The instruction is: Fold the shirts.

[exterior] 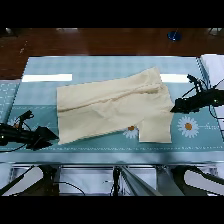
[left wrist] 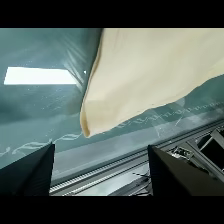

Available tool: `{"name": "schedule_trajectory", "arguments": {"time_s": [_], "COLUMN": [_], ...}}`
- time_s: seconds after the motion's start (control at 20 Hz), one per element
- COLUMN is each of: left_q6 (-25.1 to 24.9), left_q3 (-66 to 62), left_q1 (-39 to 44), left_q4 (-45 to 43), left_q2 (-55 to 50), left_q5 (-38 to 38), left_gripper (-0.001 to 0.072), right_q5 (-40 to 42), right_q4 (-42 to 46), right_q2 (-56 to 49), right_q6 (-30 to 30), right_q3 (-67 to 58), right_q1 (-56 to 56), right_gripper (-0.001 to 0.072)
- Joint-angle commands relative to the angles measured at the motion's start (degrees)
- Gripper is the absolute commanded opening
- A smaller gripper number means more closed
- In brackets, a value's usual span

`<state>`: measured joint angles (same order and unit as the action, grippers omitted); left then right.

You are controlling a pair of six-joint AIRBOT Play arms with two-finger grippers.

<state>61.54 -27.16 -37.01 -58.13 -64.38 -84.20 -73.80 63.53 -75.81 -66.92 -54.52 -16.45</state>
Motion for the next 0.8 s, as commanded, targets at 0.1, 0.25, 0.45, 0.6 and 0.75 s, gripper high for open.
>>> {"name": "schedule_trajectory", "arguments": {"time_s": [0.1,0.25,0.45,0.6,0.75], "left_q6": [0.68,1.84,3.08,3.26,3.23], "left_q3": [0.02,0.02,0.02,-0.17,-0.55], "left_q1": [6.62,11.98,15.52,15.56,15.54], "left_q4": [4.09,4.42,4.42,4.42,4.42], "left_q2": [-5.9,-8.22,-11.61,-11.72,-10.05], "left_q5": [1.53,5.2,9.9,10.4,8.24], "left_gripper": [0.0712,0.0704,0.0138,0.0042,0.0042], "right_q5": [-0.5,-0.83,-1.29,-2.6,-2.58], "right_q4": [-0.02,-0.02,-0.17,-0.22,-2.71], "right_q2": [0.28,0.28,0.39,0.39,0.76], "right_q6": [0.17,0.17,0.17,0.68,2.21], "right_q3": [-0.04,-0.04,-0.04,-0.04,-0.07], "right_q1": [-0.11,-0.11,-0.11,-0.11,-0.13], "right_gripper": [0.0025,0.0025,0.0025,0.0025,0.0025]}}
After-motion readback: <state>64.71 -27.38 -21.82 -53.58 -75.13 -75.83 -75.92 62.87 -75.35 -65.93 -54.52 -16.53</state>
